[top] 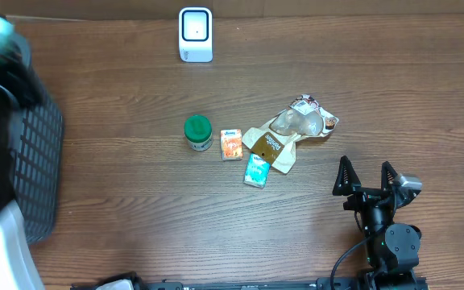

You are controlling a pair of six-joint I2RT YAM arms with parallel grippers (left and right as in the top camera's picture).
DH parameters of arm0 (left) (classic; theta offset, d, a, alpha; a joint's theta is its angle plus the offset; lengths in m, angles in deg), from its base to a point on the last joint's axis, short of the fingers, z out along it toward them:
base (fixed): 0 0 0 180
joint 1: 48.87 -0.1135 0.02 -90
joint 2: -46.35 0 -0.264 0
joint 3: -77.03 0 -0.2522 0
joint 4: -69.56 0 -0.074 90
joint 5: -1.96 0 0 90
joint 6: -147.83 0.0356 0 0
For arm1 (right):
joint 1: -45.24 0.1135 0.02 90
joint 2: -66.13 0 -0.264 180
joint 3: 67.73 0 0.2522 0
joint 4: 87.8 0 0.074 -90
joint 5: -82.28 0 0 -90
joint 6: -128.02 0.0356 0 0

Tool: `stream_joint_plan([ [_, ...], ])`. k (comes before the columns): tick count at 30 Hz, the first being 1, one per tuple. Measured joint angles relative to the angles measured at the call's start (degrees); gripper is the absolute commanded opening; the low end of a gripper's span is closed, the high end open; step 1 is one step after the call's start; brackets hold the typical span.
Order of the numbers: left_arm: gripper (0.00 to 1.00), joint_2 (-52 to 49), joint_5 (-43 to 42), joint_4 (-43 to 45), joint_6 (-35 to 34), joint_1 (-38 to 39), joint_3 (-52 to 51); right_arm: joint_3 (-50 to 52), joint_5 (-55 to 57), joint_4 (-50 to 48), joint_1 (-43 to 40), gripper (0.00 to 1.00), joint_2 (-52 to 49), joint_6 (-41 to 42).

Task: Scan the item barcode
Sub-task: 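Carry the wipes pack left of the green jar and release it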

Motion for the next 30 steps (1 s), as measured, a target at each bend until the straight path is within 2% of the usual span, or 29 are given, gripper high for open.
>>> stream_joint_plan([
  [4,0.04,1.6,-0.2,-6.4,-3.3,10.3,-2.6,0.0,0.0,0.0,0.0,1.00,0.0,0.0],
  [8,0.04,-1.0,-0.2,-5.3,-8.0,17.9,-12.9,0.0,0.0,0.0,0.0,1.00,0.0,0.0],
  [14,0.04,-5.1,-0.2,5.0,-16.6,23.5,-33.3,0.0,0.0,0.0,0.0,1.00,0.0,0.0],
  [18,0.04,-5.3,-0.3,12.3,-21.4,25.7,-43.1,0.0,0.0,0.0,0.0,1.00,0.0,0.0],
  [24,0.04,-6.0,-0.2,21.4,-28.3,28.7,-52.2,0.0,0.0,0.0,0.0,1.00,0.0,0.0],
  [30,0.04,-10.9,-0.4,28.3,-34.1,30.9,-56.5,0.0,0.0,0.0,0.0,1.00,0.0,0.0],
])
